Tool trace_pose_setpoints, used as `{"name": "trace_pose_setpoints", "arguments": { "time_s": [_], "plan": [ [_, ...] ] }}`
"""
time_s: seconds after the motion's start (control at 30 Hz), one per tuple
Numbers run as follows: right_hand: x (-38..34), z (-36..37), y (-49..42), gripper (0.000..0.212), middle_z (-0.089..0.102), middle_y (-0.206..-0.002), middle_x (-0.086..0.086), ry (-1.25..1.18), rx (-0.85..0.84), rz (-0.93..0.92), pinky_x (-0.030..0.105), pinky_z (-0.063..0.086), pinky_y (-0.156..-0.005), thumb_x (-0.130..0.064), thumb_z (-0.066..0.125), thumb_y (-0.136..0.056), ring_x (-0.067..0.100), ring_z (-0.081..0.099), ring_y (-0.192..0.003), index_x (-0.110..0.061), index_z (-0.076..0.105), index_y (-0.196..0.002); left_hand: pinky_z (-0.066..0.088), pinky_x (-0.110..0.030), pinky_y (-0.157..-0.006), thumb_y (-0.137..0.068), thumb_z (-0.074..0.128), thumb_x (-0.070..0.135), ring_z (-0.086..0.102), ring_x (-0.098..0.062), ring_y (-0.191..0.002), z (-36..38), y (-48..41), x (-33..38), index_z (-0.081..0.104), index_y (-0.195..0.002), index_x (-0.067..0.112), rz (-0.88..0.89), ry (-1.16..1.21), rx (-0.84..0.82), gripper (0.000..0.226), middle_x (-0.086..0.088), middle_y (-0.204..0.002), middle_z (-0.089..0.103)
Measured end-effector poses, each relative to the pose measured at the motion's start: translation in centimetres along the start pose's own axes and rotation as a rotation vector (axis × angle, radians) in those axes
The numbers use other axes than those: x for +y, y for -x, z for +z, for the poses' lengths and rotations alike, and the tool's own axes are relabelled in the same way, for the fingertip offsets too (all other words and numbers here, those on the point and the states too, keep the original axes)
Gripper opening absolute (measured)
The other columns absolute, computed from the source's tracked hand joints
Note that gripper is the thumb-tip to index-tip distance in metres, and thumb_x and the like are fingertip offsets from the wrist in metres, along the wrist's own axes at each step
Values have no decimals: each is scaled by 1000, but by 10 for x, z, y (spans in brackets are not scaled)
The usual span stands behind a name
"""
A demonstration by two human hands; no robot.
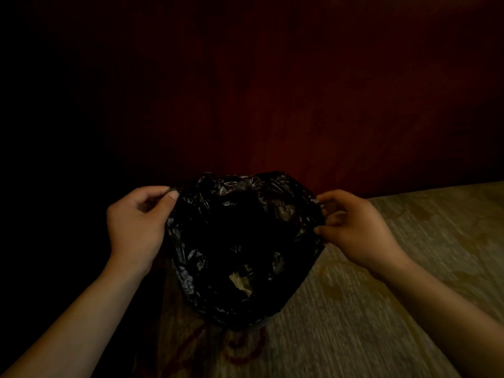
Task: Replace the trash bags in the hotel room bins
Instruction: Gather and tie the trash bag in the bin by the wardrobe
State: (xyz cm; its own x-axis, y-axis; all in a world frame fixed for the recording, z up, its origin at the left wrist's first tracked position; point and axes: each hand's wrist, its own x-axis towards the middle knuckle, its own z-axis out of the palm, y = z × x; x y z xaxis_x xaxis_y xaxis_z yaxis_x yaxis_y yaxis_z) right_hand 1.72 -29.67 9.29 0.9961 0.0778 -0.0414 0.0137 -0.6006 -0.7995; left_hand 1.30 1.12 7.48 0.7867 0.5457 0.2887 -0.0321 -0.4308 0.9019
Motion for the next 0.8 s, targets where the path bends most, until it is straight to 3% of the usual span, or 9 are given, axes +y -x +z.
{"name": "trace_pose_setpoints", "arguments": {
  "time_s": [0.07, 0.13, 0.27, 0.37, 0.5, 0.57, 0.63, 0.7, 0.8],
  "plan": [
    [-5, -9, 0, 44, 60, -98, -15, 179, 79, -116, 20, 52, -66, -6, 76, -83, 2, 61, -83, -31, 60, -115, 48, -6, -68, -88, 71, 21, 60, 9, -71, -2, -4, 3, 69, -98, 24, 14, 41, 55, 11, 13, -82, 64],
    [-8, -17, 2, 46, 62, -100, -15, 306, 125, -211, 10, 43, -64, -6, 76, -82, -1, 59, -85, -28, 61, -120, 48, -6, -67, -87, 72, 21, 60, 8, -71, -5, -10, 3, 69, -98, 24, 11, 83, 95, 12, 12, -82, 64],
    [-8, -15, 7, 43, 62, -97, -15, 385, 121, -239, 11, 43, -63, -9, 77, -82, -1, 59, -83, -27, 62, -118, 49, -11, -65, -85, 74, 20, 56, 6, -67, -4, -8, 0, 69, -95, 20, -55, 18, 29, 11, 8, -78, 60],
    [-6, -10, 4, 43, 63, -101, -14, 370, 114, -256, 10, 43, -66, -11, 80, -80, 1, 59, -87, -28, 63, -116, 40, -6, -53, -84, 74, 15, 50, 5, -54, -5, -4, 3, 67, -88, 19, -10, -20, -16, 9, 4, -67, 53],
    [-14, -4, 5, 41, 60, -99, -13, 292, 157, -316, 12, 47, -70, -9, 80, -78, 0, 59, -87, -24, 66, -113, 39, -8, -51, -84, 74, 15, 48, -6, -50, -5, 0, 14, 61, -78, 21, 66, -112, -20, 16, -1, -59, 49],
    [-18, -1, 6, 39, 59, -98, -11, 339, 193, -380, 14, 48, -68, -5, 80, -77, 2, 58, -81, -22, 68, -110, 40, -14, -56, -85, 74, 15, 49, -9, -56, -7, 4, 21, 59, -77, 20, 177, -233, -18, 17, -1, -65, 51],
    [-22, 0, 6, 37, 59, -99, -11, 378, 220, -440, 13, 46, -66, -3, 79, -77, 1, 57, -79, -20, 70, -108, 38, -20, -62, -87, 71, 15, 52, -14, -69, -11, 9, 23, 58, -82, 16, 335, -402, -39, 14, -2, -82, 56],
    [-27, 0, 7, 32, 60, -96, -14, 290, 220, -397, 13, 46, -66, -6, 78, -79, 1, 58, -80, -23, 70, -105, 47, -29, -64, -90, 67, 19, 58, -17, -80, -13, 10, 22, 53, -86, 19, 318, -446, -88, 14, -1, -96, 61],
    [-39, -1, 8, 27, 69, -85, -4, -222, 93, -178, 27, 57, -69, -2, 78, -79, 10, 66, -79, -24, 72, -93, 56, -45, -69, -87, 71, 17, 64, -20, -76, -14, 12, 29, 53, -84, 24, -16, -189, -156, 20, -1, -87, 66]
  ]
}}
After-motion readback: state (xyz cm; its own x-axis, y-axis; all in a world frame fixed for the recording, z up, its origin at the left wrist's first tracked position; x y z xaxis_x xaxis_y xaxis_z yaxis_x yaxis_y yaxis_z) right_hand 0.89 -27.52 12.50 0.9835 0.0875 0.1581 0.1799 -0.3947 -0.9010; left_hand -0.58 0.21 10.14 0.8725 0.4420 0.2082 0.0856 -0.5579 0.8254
